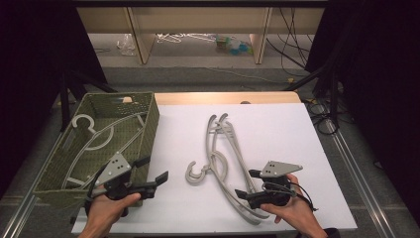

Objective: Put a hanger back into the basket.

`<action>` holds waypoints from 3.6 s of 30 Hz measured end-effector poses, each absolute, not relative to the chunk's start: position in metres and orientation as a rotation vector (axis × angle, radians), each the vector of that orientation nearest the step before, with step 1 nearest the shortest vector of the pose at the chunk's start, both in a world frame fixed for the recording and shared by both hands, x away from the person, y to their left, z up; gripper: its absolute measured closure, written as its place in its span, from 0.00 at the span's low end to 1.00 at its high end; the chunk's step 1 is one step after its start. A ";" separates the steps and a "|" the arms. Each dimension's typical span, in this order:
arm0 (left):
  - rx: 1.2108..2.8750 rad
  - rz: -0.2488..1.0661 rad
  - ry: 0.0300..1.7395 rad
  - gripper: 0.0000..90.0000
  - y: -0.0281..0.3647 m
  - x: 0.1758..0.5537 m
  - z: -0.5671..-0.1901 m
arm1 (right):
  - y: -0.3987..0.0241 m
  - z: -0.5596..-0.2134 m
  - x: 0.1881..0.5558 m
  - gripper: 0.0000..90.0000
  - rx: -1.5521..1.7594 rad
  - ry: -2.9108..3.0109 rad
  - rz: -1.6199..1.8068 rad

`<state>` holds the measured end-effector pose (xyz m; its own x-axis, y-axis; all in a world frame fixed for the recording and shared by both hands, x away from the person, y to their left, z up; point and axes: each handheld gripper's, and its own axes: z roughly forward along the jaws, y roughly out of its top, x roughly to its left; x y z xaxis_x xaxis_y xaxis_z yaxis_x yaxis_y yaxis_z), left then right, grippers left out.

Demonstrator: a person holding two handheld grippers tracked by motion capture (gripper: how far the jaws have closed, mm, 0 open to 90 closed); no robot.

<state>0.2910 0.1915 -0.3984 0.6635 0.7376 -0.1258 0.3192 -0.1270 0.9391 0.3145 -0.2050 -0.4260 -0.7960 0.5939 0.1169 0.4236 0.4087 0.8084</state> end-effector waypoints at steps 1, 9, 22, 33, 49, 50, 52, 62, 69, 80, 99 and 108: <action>1.739 0.442 0.838 0.19 0.187 0.288 -0.404 | -0.205 -0.426 0.315 0.21 0.904 2.473 1.330; 1.786 0.440 0.805 0.19 0.177 0.275 -0.424 | -0.201 -0.428 0.314 0.21 0.887 2.488 1.309; 1.780 0.441 0.768 0.19 0.180 0.274 -0.433 | -0.176 -0.441 0.327 0.24 0.900 2.527 1.148; 1.783 0.423 0.764 0.19 0.177 0.274 -0.433 | -0.142 -0.457 0.345 0.37 0.933 2.653 0.939; 1.781 0.419 0.760 0.19 0.179 0.275 -0.434 | -0.120 -0.470 0.363 0.67 1.020 2.769 0.787; 1.781 0.419 0.760 0.19 0.179 0.275 -0.434 | -0.120 -0.470 0.363 0.68 1.027 2.769 0.779; 1.780 0.417 0.759 0.19 0.179 0.275 -0.434 | -0.120 -0.470 0.364 0.72 1.025 2.767 0.779; 1.782 0.424 0.756 0.19 0.180 0.276 -0.434 | -0.121 -0.466 0.364 0.80 1.071 2.767 0.792; 1.788 0.420 0.756 0.19 0.180 0.276 -0.434 | -0.123 -0.464 0.363 0.83 1.067 2.780 0.803; 1.802 0.431 0.733 0.19 0.180 0.276 -0.434 | -0.120 -0.468 0.364 0.77 1.097 2.776 0.761; 1.787 0.418 0.749 0.19 0.180 0.276 -0.435 | -0.127 -0.455 0.361 0.88 1.075 2.837 0.799; 1.800 0.437 0.757 0.20 0.183 0.278 -0.436 | -0.135 -0.441 0.354 0.91 0.908 2.891 0.816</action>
